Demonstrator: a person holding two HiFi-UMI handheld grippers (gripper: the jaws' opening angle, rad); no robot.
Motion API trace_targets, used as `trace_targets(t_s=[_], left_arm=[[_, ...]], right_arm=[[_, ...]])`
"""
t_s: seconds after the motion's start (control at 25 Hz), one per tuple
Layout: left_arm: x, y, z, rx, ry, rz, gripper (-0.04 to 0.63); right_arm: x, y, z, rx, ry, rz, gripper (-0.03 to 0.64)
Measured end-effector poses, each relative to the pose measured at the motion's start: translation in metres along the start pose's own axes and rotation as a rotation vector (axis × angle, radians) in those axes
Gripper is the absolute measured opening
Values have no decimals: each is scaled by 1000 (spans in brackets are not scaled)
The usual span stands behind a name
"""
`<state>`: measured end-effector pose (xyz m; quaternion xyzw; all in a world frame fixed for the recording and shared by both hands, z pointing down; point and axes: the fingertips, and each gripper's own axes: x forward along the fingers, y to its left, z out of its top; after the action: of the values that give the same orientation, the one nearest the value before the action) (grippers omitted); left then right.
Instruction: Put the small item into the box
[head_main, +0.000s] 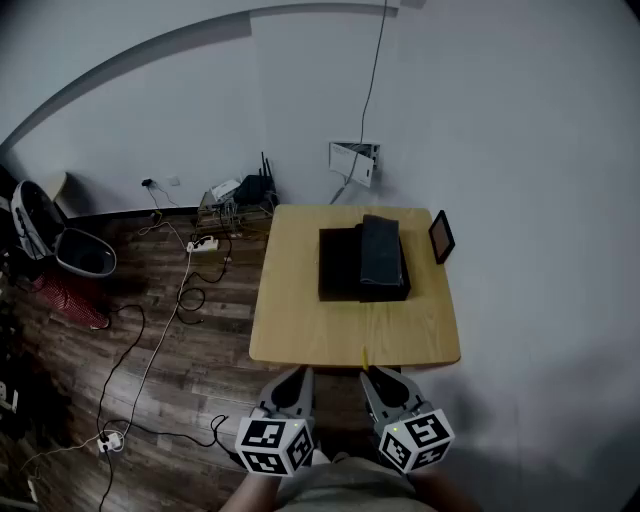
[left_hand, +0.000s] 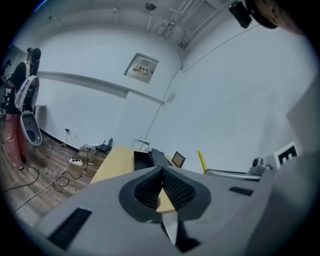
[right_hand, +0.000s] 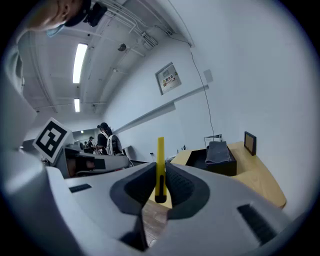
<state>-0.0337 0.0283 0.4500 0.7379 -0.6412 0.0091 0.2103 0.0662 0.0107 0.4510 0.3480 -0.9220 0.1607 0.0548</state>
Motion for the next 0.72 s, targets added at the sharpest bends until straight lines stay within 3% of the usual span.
trace_targets(t_s=[0.32,0.72], left_arm=[[-40,-36,-24,-3,15,-13,3],[-52,-35,-25,4,-4,-20,3]], right_arm=[[-54,17,-1,15,-41,-8,49],[-53,28,2,-9,-53,0,49]])
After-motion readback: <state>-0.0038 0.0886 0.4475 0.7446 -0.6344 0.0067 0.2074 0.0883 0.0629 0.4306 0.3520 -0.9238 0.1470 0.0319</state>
